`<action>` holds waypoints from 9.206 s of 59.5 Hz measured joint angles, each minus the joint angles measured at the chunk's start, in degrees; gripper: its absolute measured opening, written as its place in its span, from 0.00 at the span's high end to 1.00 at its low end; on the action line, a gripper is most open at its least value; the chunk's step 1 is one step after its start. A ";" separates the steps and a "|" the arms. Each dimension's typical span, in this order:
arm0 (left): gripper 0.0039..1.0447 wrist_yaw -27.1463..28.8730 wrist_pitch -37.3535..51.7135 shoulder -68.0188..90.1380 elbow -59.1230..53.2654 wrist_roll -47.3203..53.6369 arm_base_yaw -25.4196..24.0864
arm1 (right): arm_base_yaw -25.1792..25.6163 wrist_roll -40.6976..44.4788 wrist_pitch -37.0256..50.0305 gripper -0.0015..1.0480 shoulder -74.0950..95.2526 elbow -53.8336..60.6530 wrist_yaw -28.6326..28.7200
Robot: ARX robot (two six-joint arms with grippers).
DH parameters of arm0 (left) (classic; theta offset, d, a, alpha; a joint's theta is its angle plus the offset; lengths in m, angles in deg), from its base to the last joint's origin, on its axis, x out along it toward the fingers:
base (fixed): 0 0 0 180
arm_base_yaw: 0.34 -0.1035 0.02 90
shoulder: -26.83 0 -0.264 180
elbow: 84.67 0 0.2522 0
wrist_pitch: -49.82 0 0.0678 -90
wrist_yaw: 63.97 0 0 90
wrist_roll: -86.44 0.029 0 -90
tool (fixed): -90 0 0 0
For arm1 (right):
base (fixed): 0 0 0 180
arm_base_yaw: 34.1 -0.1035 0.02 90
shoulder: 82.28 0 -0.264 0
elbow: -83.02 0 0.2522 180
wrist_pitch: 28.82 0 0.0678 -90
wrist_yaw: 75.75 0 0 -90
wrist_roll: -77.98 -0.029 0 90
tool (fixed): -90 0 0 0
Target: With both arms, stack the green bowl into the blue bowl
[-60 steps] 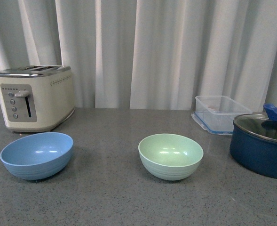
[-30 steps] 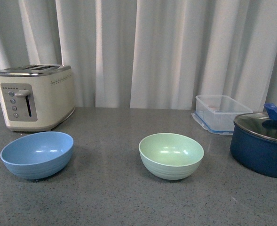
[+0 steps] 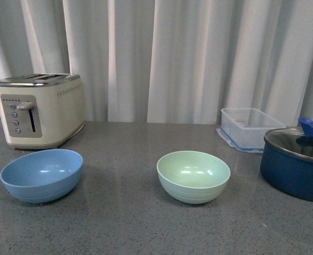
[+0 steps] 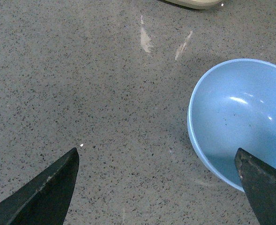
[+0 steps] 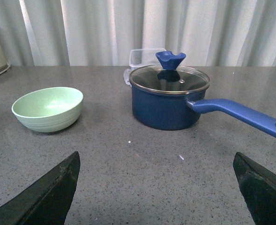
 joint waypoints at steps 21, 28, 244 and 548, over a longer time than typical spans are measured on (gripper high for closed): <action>0.06 0.72 -1.77 10.03 6.38 -2.97 0.57 | 0.00 0.00 0.00 0.10 0.00 0.00 0.00; 0.06 0.74 -1.16 11.89 7.63 -2.97 0.57 | 0.00 0.00 0.00 0.10 0.00 0.00 0.00; 0.86 -3.26 0.61 27.78 20.96 -10.47 16.46 | 0.00 0.00 0.00 0.10 0.00 0.00 0.00; 0.06 -14.64 11.76 -85.88 -58.42 13.22 2.95 | -13.03 -5.73 -18.45 0.10 109.96 -80.04 4.87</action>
